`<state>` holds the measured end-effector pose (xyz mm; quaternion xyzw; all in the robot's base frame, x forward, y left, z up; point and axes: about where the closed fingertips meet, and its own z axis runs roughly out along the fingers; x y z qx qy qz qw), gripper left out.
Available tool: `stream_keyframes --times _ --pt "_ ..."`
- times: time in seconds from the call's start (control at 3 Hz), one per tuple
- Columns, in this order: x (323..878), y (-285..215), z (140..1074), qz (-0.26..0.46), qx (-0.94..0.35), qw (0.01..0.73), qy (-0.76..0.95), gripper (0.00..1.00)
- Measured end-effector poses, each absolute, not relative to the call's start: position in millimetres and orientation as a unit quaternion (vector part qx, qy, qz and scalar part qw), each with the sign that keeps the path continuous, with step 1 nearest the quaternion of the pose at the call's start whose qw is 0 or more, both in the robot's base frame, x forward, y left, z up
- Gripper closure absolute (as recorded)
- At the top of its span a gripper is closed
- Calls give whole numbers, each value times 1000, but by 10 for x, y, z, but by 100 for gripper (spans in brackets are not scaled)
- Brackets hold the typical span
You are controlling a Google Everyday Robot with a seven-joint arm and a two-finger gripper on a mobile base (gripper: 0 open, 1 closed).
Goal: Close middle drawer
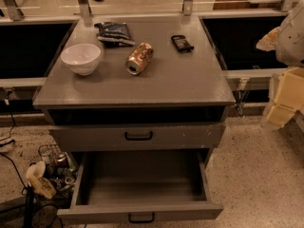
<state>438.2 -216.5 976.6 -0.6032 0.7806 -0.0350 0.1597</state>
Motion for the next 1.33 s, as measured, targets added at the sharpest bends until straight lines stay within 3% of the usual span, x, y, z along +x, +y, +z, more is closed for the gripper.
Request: stream_keyframes --times 0.33,0.67,1.0,1.33 --pt "4382 -2165 9766 -35 -603 160 781 0" --pt "4382 -2165 9767 -35 -603 160 781 8" --pt "4382 -2165 9767 -35 -603 160 781 39" --pt "4382 -2165 9767 -35 -603 160 781 62"
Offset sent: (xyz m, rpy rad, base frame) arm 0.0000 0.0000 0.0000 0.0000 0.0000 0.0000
